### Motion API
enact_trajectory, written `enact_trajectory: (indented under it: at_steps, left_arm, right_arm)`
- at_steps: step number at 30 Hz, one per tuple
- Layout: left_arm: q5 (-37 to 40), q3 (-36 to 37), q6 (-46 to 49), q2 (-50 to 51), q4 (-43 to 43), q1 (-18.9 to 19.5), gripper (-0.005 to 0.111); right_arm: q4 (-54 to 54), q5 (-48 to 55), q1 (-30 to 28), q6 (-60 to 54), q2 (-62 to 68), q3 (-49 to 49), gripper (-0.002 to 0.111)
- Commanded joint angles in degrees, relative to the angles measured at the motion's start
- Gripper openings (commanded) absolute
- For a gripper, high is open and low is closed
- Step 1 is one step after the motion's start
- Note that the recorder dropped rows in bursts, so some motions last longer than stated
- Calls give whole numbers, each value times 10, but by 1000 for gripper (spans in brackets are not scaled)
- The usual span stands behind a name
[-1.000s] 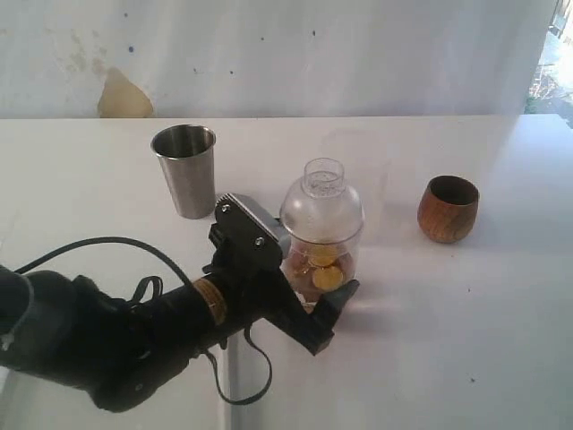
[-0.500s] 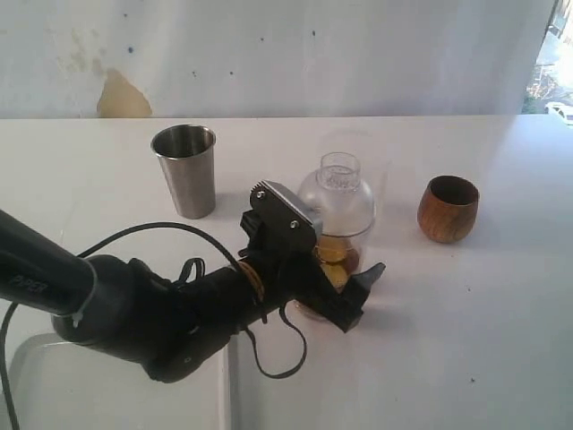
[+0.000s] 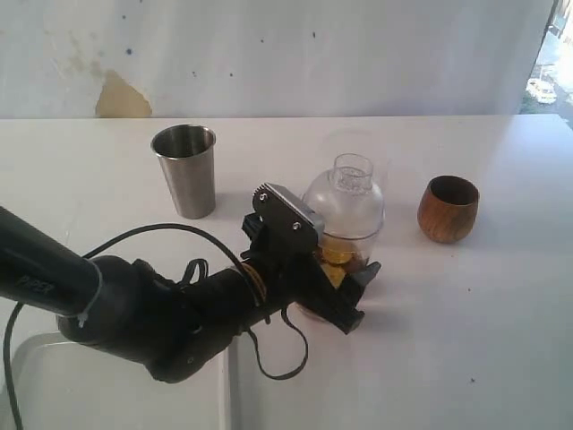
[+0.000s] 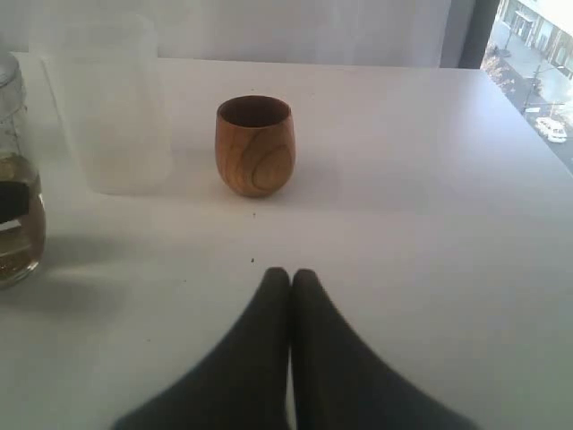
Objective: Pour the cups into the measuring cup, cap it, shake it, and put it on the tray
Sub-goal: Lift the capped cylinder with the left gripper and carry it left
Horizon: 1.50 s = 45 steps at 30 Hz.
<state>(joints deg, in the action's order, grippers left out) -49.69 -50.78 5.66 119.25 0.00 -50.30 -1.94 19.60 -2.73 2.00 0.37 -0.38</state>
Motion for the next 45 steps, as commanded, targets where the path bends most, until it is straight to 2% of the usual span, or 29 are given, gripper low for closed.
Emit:
enact_trajectory:
  at_steps: [1,7,9,13,14,15,16,18,19,21,22,23,24,26,27,28,30,31,32,34,35,36,38,39,40,41,43,44,45]
  left_arm:
    - [1,-3,-12,-15,6,-3,2]
    - [-44,-3,-50,-83,6,-3,0]
    - [-45,0,-71,-147,6,-3,0]
    - [-50,34,-77,-248,-70,4,0]
    - [-4,38,-130,-259,76,-6,0]
    - [34,37,-126,-264,141,-15,0]
    - [109,37,-66,-277,120,-26,0]
    - [85,44,54,-280,-129,10,0]
    - [81,47,-11,-280,-90,21,0]
    - [114,43,-94,-291,176,9,0]
    - [145,37,-57,-292,119,12,0]
    - [140,36,-9,-292,-14,32,0]
    - [125,40,-35,-292,-41,44,0]
    - [121,48,-143,-309,177,32,0]
    - [133,48,-143,-314,223,24,0]
    - [147,47,-108,-317,181,23,0]
    - [143,50,-11,-317,-33,51,0]
    - [133,52,-26,-317,-65,62,0]
    - [133,56,-70,-322,-19,63,0]
    - [125,60,-191,-336,222,49,0]
    - [123,60,-211,-339,265,41,0]
    - [139,60,-182,-339,221,39,0]
    - [153,60,-57,-336,19,64,0]
    - [150,60,-43,-334,-44,81,0]
    - [154,60,-65,-334,-37,91,0]
    - [159,60,-132,-339,42,87,0]
    - [140,60,-264,-350,297,64,0]
    - [136,60,-280,-353,328,53,0]
    - [151,60,-237,-353,279,50,0]
  right_arm:
    - [0,-1,3,2,-4,4,0]
    - [0,-1,3,2,-4,4,0]
    - [0,-1,3,2,-4,4,0]
    - [0,-1,3,2,-4,4,0]
    - [0,-1,3,2,-4,4,0]
    - [0,-1,3,2,-4,4,0]
    - [0,-1,3,2,-4,4,0]
    - [0,-1,3,2,-4,4,0]
    - [0,-1,3,2,-4,4,0]
    - [0,-1,3,2,-4,4,0]
    - [0,-1,3,2,-4,4,0]
    - [0,-1,3,2,-4,4,0]
    - [0,-1,3,2,-4,4,0]
    - [0,-1,3,2,-4,4,0]
    - [0,-1,3,2,-4,4,0]
    - [0,-1,3,2,-4,4,0]
    - [0,-1,3,2,-4,4,0]
    - [0,-1,3,2,-4,4,0]
    - [0,-1,3,2,-4,4,0]
    - [0,-1,3,2,-4,4,0]
    - [0,-1,3,2,-4,4,0]
    - [0,-1,3,2,-4,4,0]
    - [0,-1,3,2,-4,4,0]
    - [0,-1,3,2,-4,4,0]
    - [0,-1,3,2,-4,4,0]
    - [0,-1,3,2,-4,4,0]
    - [0,-1,3,2,-4,4,0]
    - [0,-1,3,2,-4,4,0]
    - [0,-1,3,2,-4,4,0]
